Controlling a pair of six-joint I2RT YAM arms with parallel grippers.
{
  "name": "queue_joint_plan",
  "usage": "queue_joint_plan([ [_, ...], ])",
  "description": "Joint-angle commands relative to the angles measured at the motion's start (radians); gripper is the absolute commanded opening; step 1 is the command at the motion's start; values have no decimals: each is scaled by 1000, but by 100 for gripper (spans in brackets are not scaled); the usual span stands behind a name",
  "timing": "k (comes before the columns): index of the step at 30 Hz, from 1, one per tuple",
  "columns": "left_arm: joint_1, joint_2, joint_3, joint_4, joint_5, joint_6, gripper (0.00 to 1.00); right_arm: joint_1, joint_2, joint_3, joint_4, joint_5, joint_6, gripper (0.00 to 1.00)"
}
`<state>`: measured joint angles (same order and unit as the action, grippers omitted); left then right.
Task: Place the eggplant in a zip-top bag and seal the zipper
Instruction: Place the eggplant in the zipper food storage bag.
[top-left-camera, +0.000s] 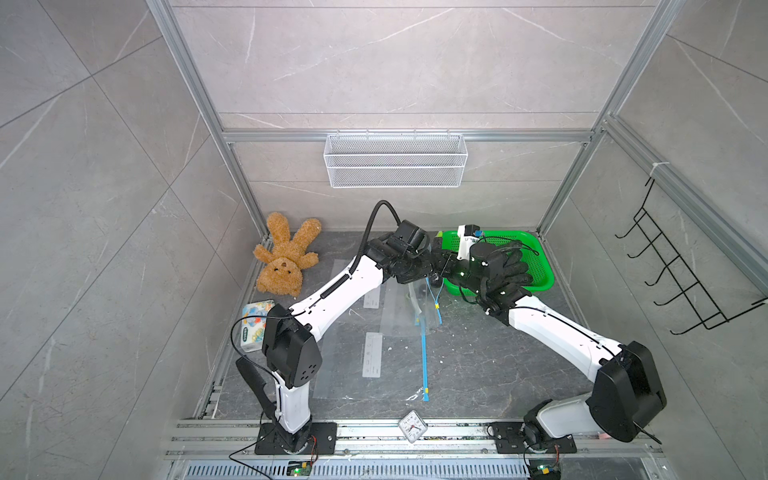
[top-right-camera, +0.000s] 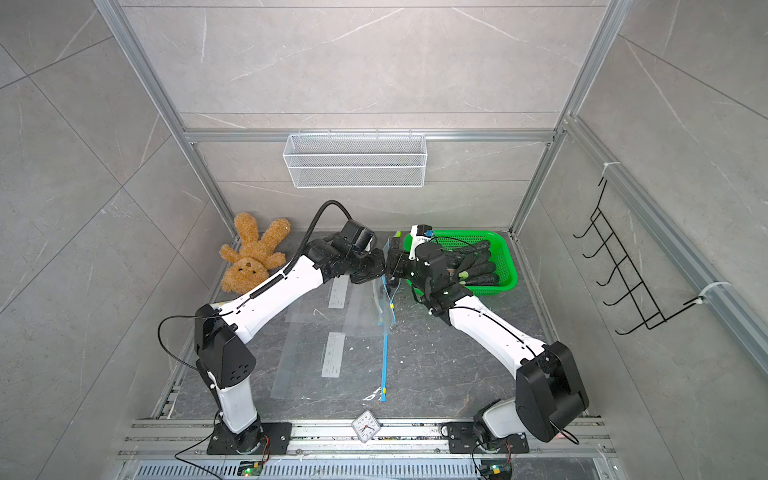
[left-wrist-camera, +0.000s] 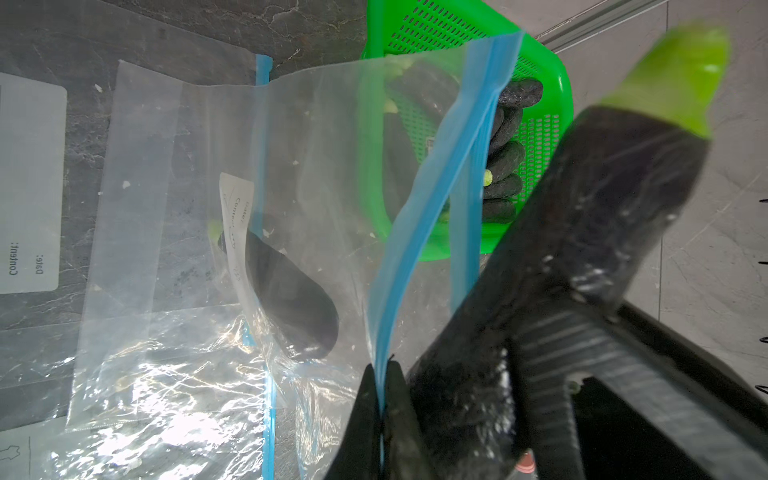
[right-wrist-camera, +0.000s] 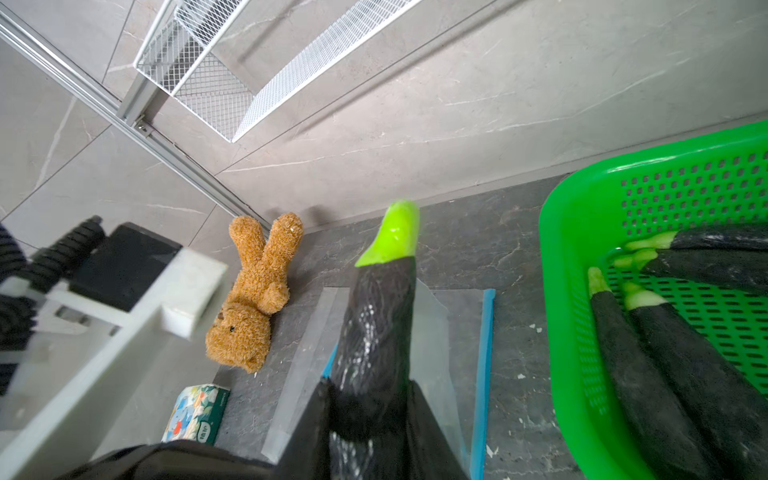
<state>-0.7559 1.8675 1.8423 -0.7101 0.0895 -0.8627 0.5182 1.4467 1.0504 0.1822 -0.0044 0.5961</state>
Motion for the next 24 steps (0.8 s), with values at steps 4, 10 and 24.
queue_joint_plan([
  [4, 0, -25, 51, 31, 33, -11, 0, 21, -4, -45, 80, 77, -2, 4],
  [10, -2, -28, 54, 27, 30, -10, 0, 50, -24, -66, 107, 103, -40, 5],
  [24, -2, -62, 22, 27, -1, -8, 0, 114, -70, -103, 86, 144, -109, 13],
])
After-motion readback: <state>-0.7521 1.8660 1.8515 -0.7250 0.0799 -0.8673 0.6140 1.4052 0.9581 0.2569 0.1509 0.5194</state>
